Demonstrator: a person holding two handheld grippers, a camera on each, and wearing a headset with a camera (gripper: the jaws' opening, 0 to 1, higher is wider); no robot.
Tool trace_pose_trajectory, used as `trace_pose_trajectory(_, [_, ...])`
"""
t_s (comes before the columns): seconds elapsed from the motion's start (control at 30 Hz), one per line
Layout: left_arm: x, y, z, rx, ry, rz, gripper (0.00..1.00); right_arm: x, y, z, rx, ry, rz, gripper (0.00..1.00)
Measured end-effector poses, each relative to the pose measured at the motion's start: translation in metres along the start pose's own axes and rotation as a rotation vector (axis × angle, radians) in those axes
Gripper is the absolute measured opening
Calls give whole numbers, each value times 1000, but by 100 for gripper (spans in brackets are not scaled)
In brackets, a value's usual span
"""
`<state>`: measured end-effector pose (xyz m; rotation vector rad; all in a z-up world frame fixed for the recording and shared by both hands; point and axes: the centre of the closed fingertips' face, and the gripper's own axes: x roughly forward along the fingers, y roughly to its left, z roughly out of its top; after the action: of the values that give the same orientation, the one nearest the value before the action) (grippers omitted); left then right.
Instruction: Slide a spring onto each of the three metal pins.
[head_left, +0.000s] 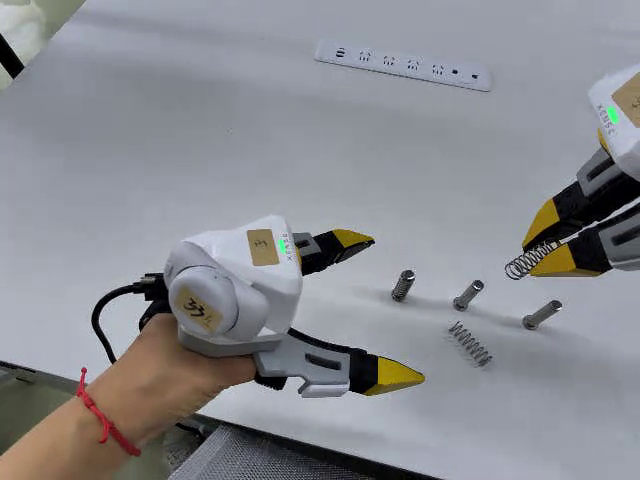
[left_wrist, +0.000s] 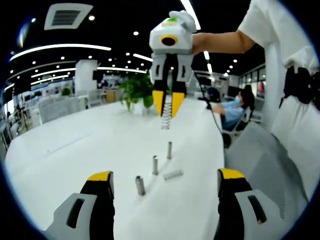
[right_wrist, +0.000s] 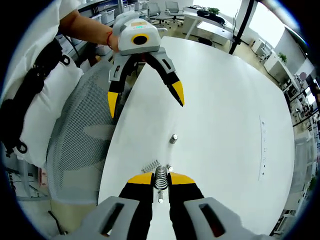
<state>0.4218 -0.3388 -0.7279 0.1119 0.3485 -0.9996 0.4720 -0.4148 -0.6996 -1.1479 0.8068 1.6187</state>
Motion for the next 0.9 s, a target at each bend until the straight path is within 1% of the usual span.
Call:
trace_pose_trajectory(0.07, [-1,2,-2,-11,-1,1,89,6,-3,-2,12,1,-3,12])
trace_pose_trajectory(0.17, [-1,5,-2,-7,-10,9,96,15,-7,-4,24,3,-6,12])
trace_pose_trajectory(0.27, [-1,7,-2,-16,-25,14,99,24,-12,-10,32,19,-14,12])
trace_pose_trajectory(0.37, [-1,9,-4,-26,-30,17,100,33,-14,-14,45,27,-7,12])
trace_pose_trajectory(0.47, [-1,11,-4,-34,-40,20,100,39,-16,-17,55,32,-8,12])
trace_pose_trajectory(0.53, [-1,13,-4,-43,-44,25,100,44,-20,-20,61,37,-9,12])
trace_pose_trajectory(0.63, [-1,15,-4,-50,-49,29,100,50,-19,-22,61,47,-7,12])
trace_pose_trajectory(0.83, [-2,14,-1,-55,-54,28,100,56,-16,-20,61,59,-3,12])
trace_pose_trajectory(0.9, [-2,14,-2,-56,-54,29,100,57,-17,-21,58,64,-7,12])
